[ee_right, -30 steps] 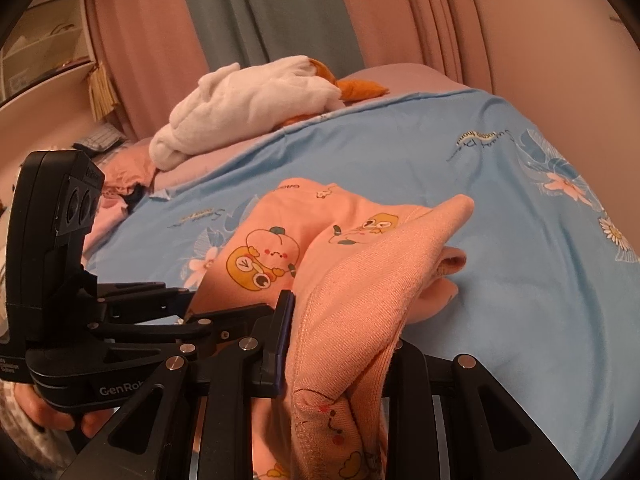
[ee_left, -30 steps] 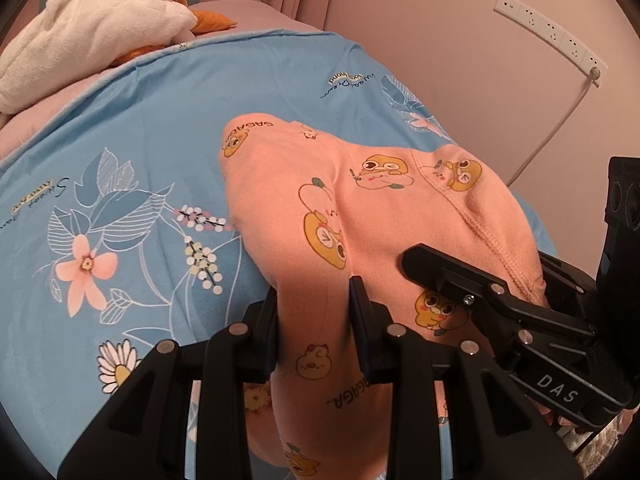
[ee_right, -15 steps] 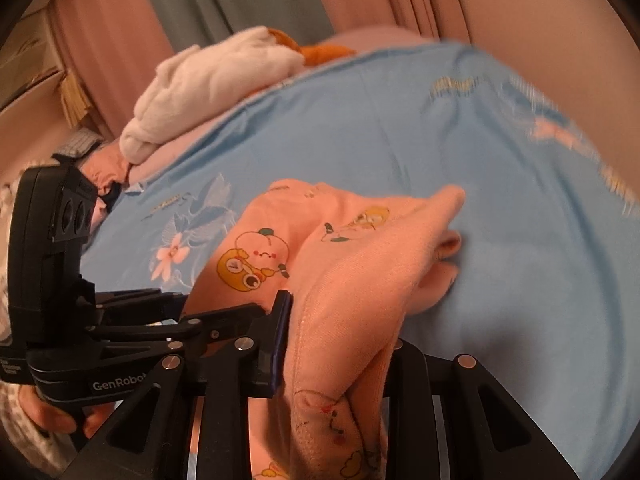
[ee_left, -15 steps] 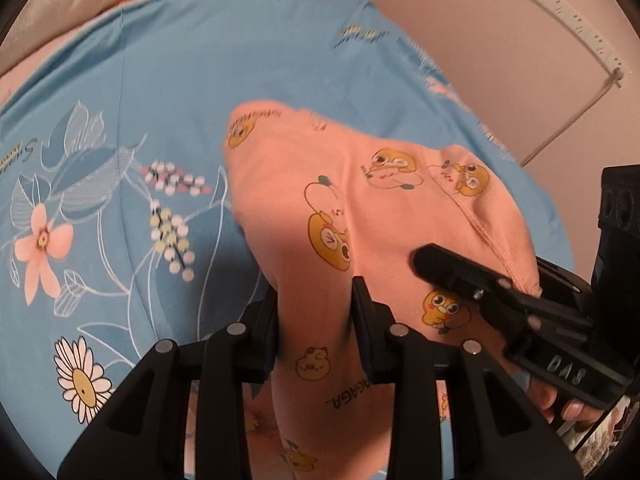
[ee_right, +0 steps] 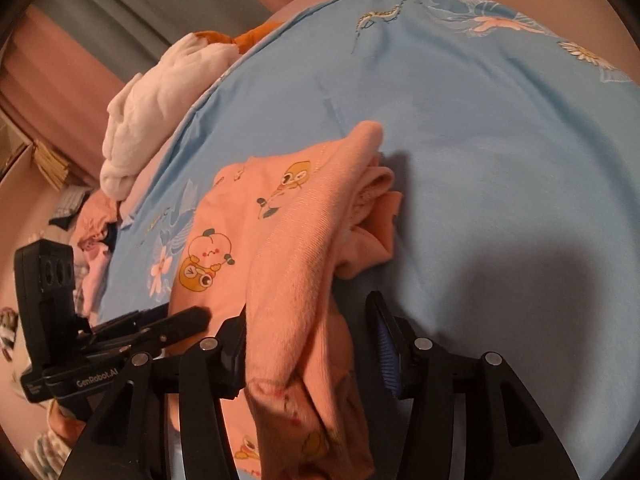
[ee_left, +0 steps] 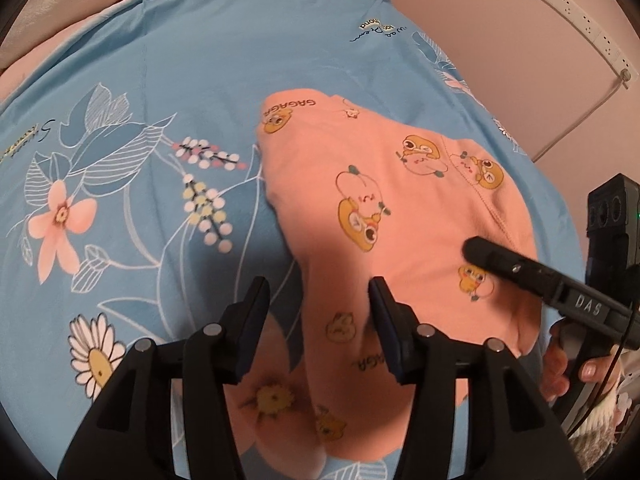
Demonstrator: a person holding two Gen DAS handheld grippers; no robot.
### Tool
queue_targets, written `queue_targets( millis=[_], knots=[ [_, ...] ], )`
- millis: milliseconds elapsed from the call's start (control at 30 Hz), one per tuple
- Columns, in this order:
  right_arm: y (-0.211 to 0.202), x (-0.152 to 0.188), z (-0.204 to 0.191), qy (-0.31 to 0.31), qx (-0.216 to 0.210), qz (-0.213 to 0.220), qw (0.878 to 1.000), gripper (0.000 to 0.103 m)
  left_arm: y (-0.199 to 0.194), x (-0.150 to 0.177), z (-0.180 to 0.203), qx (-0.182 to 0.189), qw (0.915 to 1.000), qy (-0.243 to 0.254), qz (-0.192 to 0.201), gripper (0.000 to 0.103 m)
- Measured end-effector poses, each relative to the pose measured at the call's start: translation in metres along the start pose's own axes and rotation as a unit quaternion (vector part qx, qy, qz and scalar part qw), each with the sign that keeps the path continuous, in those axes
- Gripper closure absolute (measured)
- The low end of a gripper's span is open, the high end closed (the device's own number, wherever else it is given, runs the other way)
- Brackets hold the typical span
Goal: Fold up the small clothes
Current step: 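Lower the shirt onto the bedsheet with both grippers and release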
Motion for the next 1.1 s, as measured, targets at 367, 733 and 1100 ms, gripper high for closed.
queue_targets(
  millis=[367,733,1100],
  knots=[
    [-0.025,0.008,0.005,-0.029,0.053,0.017,0.998,0.05,-0.019,0.022,-0.008,-0.021,0.9997,0.006,0.005,0.051],
    [-0.03,0.016,0.002,-0.064,0.094,0.015,0.993,0.05,-0.02,0.03,-0.008,-0.051,0.9982,0.029,0.007,0.051],
    [-0.028,0.024,0.005,-0.07,0.095,0.007,0.993,0.05,-0.025,0.037,-0.008,-0.057,0.9976,0.038,0.009,0.051]
  ],
)
Point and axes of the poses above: each gripper's, at about its wrist camera, not at the fingertips, and y roughly the way its jaws point, z to its right, x to its underside, the point moved 9 cm from there along y, roughly the way its jaws point
